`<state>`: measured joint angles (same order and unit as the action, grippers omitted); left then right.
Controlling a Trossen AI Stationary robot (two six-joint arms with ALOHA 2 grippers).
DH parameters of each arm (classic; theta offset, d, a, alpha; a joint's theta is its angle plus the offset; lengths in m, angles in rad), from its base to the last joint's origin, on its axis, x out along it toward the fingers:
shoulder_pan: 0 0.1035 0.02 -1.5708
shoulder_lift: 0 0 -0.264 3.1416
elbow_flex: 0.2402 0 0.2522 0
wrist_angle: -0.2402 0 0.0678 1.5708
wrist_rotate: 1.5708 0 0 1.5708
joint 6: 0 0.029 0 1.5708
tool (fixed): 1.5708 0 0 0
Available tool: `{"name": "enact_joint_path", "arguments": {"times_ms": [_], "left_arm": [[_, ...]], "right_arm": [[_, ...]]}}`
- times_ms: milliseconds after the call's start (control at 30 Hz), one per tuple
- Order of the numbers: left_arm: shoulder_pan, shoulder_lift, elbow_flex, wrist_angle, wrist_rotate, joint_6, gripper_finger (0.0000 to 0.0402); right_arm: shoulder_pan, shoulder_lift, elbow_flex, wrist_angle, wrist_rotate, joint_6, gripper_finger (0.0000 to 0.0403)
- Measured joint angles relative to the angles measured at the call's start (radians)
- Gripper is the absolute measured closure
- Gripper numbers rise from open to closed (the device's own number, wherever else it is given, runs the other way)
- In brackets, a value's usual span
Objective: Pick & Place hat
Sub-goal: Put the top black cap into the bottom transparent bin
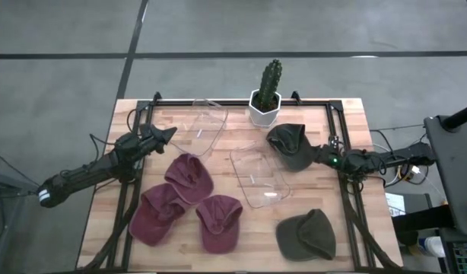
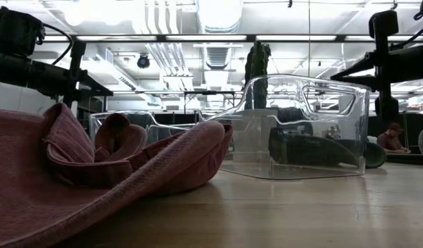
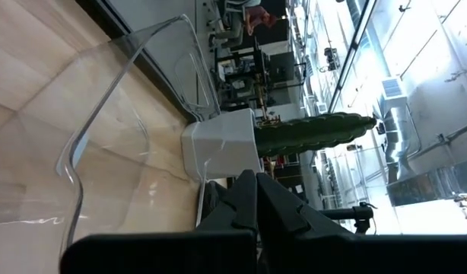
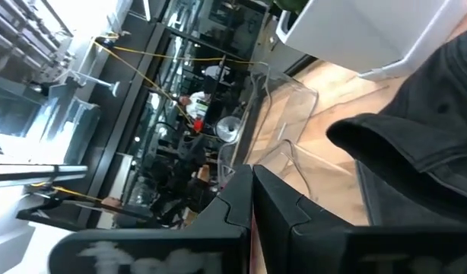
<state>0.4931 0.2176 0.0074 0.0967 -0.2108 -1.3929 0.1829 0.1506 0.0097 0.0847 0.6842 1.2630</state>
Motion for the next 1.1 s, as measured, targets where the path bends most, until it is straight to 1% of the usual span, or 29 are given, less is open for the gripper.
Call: {"name": "enact_joint_path", "arguments": {"times_ms": [200,467,733,933,1000,1100], "left_arm": [[0.000,0.000,0.000,0.000,0.000,-0.002,0.0399],[0.000,0.000,0.000,0.000,0.000,-0.005,0.0399],[0.000,0.000,0.000,0.000,0.000,-0.024,0.0399],[0.000,0.000,0.000,0.000,0.000,-0.027,0.0399],[0.000,0.000,0.000,0.000,0.000,-0.033,0.0399],[0.000,0.000,0.000,0.000,0.000,-0.037,0.0399]], "right_arm": [[0.000,0.056,0.000,0.000,-0.001,0.038,0.0394],[0.000,0.131,0.000,0.000,-0.003,0.047,0.0394],[0.000,0.159,0.000,0.002,-0.005,0.054,0.0394],[0.000,0.159,0.000,0.000,-0.006,0.205,0.0391],[0.000,0.165,0.000,0.000,-0.006,0.263,0.0381],[0.000,0.177,0.000,0.001,-0.017,0.349,0.0353]]}}
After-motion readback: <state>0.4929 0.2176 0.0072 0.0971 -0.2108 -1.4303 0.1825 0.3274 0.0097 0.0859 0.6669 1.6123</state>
